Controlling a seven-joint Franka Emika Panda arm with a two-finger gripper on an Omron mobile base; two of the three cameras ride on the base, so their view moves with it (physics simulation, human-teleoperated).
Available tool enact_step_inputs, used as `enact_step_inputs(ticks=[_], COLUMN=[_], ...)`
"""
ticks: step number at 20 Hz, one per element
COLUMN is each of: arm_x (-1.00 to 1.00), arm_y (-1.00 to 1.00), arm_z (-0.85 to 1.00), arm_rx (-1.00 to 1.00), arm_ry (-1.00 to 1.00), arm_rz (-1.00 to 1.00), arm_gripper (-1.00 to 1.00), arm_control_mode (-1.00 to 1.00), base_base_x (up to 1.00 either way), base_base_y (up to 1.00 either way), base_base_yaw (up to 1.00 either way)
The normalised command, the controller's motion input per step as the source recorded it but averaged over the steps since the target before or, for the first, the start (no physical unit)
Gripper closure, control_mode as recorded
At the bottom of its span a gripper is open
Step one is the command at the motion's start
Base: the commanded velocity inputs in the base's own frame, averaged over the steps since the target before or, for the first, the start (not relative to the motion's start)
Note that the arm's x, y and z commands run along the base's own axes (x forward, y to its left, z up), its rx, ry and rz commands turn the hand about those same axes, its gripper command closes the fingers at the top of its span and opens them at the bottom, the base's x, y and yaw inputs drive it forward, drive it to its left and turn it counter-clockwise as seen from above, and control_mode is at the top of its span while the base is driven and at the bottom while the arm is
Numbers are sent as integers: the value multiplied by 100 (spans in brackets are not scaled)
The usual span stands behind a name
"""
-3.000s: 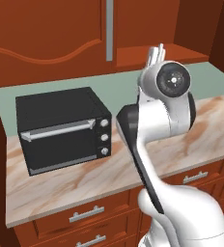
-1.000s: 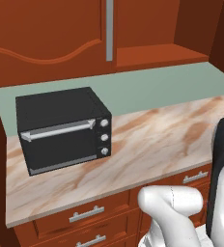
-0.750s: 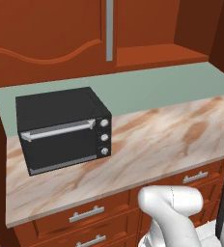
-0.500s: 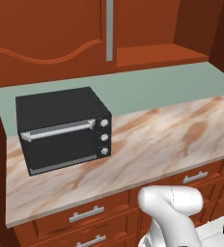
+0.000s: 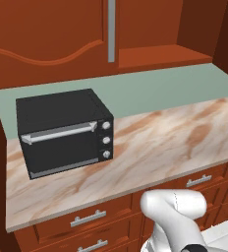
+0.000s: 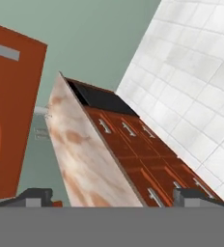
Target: Close all open cabinet doors.
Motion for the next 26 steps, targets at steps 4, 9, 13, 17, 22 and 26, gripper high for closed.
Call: enact_step_inputs(ticks=[4, 9, 13, 17, 22, 26], arm_x=[50, 53, 47, 24, 39, 48], arm_y=[-35, -41, -44, -58, -39, -33], arm_z=[-17, -9, -2, 0, 0, 0], arm_rx=[-2, 0, 1, 14, 14, 14], arm_ry=[2, 7, 1, 0, 0, 0], arm_rz=[14, 13, 14, 10, 7, 8], arm_gripper=[-100, -100, -100, -100, -100, -100], arm_control_mode=[-100, -100, -100, -100, -100, -100], base_base_x=[0, 0, 0, 0, 0, 0], base_base_y=[0, 0, 0, 0, 0, 0], base_base_yaw=[0, 0, 0, 0, 0, 0])
